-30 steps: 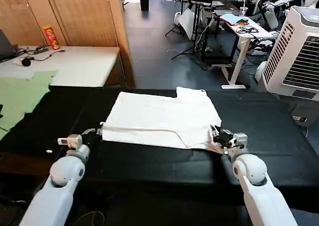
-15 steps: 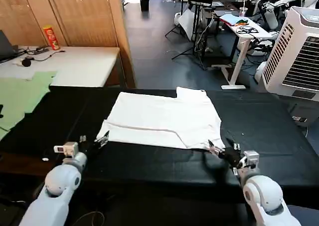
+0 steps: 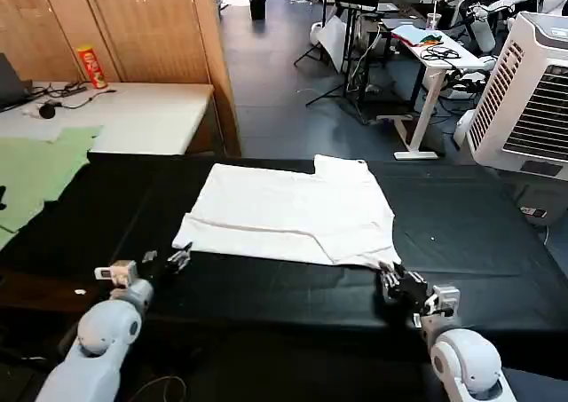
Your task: Fold and organize the clothes.
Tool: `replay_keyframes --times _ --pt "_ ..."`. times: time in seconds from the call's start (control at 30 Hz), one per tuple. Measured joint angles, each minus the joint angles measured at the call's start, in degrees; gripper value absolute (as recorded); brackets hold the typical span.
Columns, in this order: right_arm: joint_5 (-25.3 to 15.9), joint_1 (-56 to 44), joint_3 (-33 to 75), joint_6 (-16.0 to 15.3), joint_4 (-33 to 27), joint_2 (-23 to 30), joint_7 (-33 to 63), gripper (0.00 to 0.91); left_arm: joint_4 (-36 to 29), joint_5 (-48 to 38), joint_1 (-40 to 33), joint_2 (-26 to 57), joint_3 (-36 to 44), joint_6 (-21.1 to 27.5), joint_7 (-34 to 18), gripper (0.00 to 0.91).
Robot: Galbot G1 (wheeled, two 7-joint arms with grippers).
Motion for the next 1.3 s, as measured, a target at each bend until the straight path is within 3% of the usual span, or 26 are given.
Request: replay_keyframes --times 0.23,0.47,0.93,0.97,1.0,1.3 --pt "3.55 -2.38 1.02 -4.02 3.58 -2.62 3.95 0.059 -2.12 1.29 1.99 0.53 -0.23 0.23 -0.21 0.000" --pt "5.57 -7.44 3.09 -7.35 9.10 -5.32 6.16 0.059 -8.38 4.12 8.87 2.17 -1.76 1.68 -1.96 0.000" --pt "4.59 -18.18 6.22 -8.79 17.87 -5.52 4.57 0.068 -21.41 5.98 25.18 5.32 -7.35 2.17 -2.19 0.000" --pt "4.40 -18.50 6.21 -9.04 18.19 -5.41 4.49 0.127 -21.97 5.97 26.07 5.33 -7.65 2.11 -2.18 0.663" --pt "3.96 -18.76 6.19 -9.19 18.47 -5.31 4.42 0.878 -22.49 5.96 27.06 5.29 -7.96 2.06 -2.31 0.878" --pt "3.53 -21.40 7.51 -11.01 21.97 -5.61 4.40 0.878 -26.12 6.98 31.41 3.82 -8.82 3.35 -3.89 0.878"
